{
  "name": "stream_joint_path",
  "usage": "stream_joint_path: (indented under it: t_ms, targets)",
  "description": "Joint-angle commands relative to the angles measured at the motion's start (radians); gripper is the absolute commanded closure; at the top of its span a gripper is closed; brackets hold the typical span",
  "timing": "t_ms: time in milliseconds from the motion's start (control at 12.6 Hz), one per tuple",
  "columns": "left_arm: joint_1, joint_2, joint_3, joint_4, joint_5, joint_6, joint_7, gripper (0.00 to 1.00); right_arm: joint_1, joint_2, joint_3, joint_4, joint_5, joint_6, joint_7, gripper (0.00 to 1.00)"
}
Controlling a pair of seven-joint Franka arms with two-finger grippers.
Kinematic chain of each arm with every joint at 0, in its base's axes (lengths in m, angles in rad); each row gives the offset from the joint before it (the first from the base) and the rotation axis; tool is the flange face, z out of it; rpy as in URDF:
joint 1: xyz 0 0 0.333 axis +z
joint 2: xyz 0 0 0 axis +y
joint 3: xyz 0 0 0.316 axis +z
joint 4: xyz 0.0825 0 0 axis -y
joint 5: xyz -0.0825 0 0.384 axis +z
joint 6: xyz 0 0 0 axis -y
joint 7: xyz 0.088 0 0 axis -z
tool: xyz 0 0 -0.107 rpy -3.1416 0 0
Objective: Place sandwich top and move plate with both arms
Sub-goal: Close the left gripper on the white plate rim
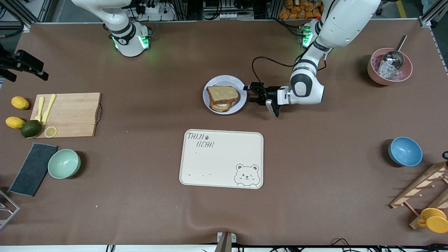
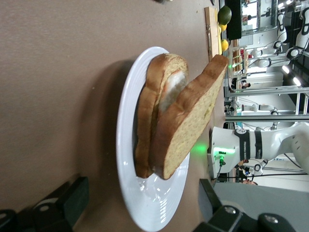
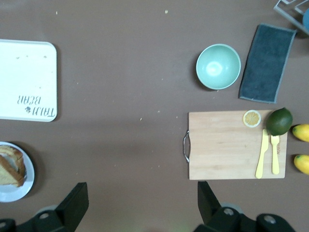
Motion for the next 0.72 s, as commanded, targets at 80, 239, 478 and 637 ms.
stream_joint_path:
  t_ms: [80, 239, 478, 637]
  targets:
    - [-0.036, 0.000, 0.000, 0.008, -0.063, 0.005, 0.019, 0.00, -0.021, 0.005, 0.025, -0.012, -0.031, 0.073, 0.004, 0.00]
    - [-0.046, 0.000, 0.000, 0.006, -0.072, 0.007, 0.023, 0.00, -0.027, 0.020, 0.023, -0.014, -0.021, 0.129, -0.002, 0.00]
    - [-0.044, 0.002, 0.002, 0.002, -0.072, 0.008, 0.083, 0.55, -0.038, 0.026, 0.025, -0.014, -0.020, 0.141, 0.009, 0.00]
    - [-0.036, 0.017, 0.002, 0.002, -0.072, 0.010, 0.141, 1.00, -0.032, 0.026, 0.023, -0.014, -0.021, 0.135, 0.009, 0.00]
